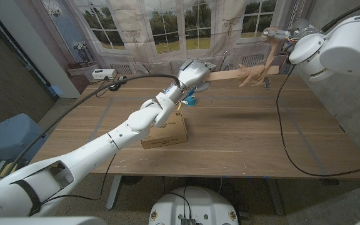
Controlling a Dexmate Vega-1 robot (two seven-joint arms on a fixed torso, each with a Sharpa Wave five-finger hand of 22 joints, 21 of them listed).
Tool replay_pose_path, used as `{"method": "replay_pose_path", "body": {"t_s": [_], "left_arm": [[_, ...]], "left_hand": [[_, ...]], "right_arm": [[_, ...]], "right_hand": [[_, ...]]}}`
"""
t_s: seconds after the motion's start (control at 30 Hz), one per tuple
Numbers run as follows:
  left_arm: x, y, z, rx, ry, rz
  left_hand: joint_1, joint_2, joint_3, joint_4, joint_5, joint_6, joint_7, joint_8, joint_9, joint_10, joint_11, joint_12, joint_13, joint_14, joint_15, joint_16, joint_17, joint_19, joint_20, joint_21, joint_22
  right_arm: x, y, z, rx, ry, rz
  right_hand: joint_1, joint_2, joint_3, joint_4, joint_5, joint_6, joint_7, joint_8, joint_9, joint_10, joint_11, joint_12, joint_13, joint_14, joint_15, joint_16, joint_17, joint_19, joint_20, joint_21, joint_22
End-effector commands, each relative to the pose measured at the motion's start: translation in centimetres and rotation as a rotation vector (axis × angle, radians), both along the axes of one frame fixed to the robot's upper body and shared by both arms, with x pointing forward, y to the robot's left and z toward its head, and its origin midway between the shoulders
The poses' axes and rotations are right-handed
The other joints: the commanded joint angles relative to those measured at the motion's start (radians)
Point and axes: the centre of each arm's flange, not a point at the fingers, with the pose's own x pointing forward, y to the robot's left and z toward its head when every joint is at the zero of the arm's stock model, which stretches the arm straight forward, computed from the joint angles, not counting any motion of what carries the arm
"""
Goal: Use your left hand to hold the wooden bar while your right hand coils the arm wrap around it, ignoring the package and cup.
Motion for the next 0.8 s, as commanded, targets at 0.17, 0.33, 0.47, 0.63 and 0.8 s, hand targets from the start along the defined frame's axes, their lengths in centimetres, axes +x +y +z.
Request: {"method": "replay_pose_path", "body": {"t_s": [0.17,0.33,0.47,0.63,0.8], "left_arm": [[-0.1,0.3,0.1,-0.005,-0.001,-0.007],[-0.2,0.3,0.1,-0.002,-0.002,-0.001],[-0.3,0.3,0.2,-0.001,-0.003,0.001],[-0.4,0.2,0.2,0.002,0.000,0.004],[-0.5,0.1,0.2,-0.001,0.029,0.017]], "left_hand": [[-0.004,0.010,-0.002,-0.001,0.005,0.011,0.002,0.007,-0.002,-0.003,-0.002,0.016,0.001,-0.005,-0.002,-0.002,0.001,-0.003,-0.102,0.001,-0.001],[-0.005,0.009,-0.003,-0.001,0.006,0.010,0.004,0.010,-0.001,-0.003,-0.001,0.023,0.001,-0.003,-0.002,0.000,0.003,-0.003,-0.103,0.001,-0.001],[-0.005,0.010,-0.003,-0.001,0.007,0.010,0.002,0.011,-0.003,-0.006,-0.001,0.027,0.001,-0.005,-0.002,-0.003,0.002,-0.004,-0.102,0.001,-0.001],[-0.006,0.009,-0.004,-0.002,0.008,0.011,0.002,0.012,-0.004,-0.006,0.000,0.032,0.001,-0.004,-0.002,-0.002,0.003,-0.002,-0.102,-0.001,-0.006],[-0.006,0.010,-0.004,-0.002,0.010,0.010,0.004,0.014,-0.007,-0.009,0.001,0.038,0.001,-0.003,-0.002,-0.002,0.003,-0.003,-0.102,0.002,-0.002]], "right_arm": [[0.2,2.3,-2.9,0.014,0.343,0.225],[0.5,2.2,-2.8,-0.003,0.379,0.264],[0.6,2.1,-2.9,-0.007,0.400,0.296],[0.7,1.7,-3.4,0.034,0.341,0.347],[0.3,1.0,-4.3,0.141,0.165,0.402]], "right_hand": [[-0.023,-0.040,-0.014,-0.003,0.018,-0.307,-0.004,-0.009,-0.002,-0.289,0.023,-0.038,-0.021,-0.269,0.048,-0.095,-0.050,-0.135,0.024,-0.142,0.003],[-0.091,-0.088,-0.074,0.016,0.042,-0.465,0.010,-0.003,-0.005,-0.441,0.039,-0.034,-0.040,-0.405,0.092,-0.106,-0.088,-0.203,0.055,-0.230,0.003],[-0.125,-0.120,-0.111,0.027,0.063,-0.485,0.017,0.004,-0.005,-0.470,0.047,-0.027,-0.046,-0.445,0.108,-0.105,-0.103,-0.229,0.069,-0.265,0.003],[-0.140,-0.128,-0.123,0.033,0.071,-0.484,0.015,0.007,-0.005,-0.475,0.055,-0.024,-0.048,-0.452,0.113,-0.102,-0.108,-0.228,0.075,-0.273,0.003],[-0.190,-0.114,-0.143,0.061,0.088,-0.442,0.017,0.024,-0.005,-0.448,0.066,-0.009,-0.052,-0.448,0.119,-0.090,-0.117,-0.226,0.060,-0.292,0.004]]}}
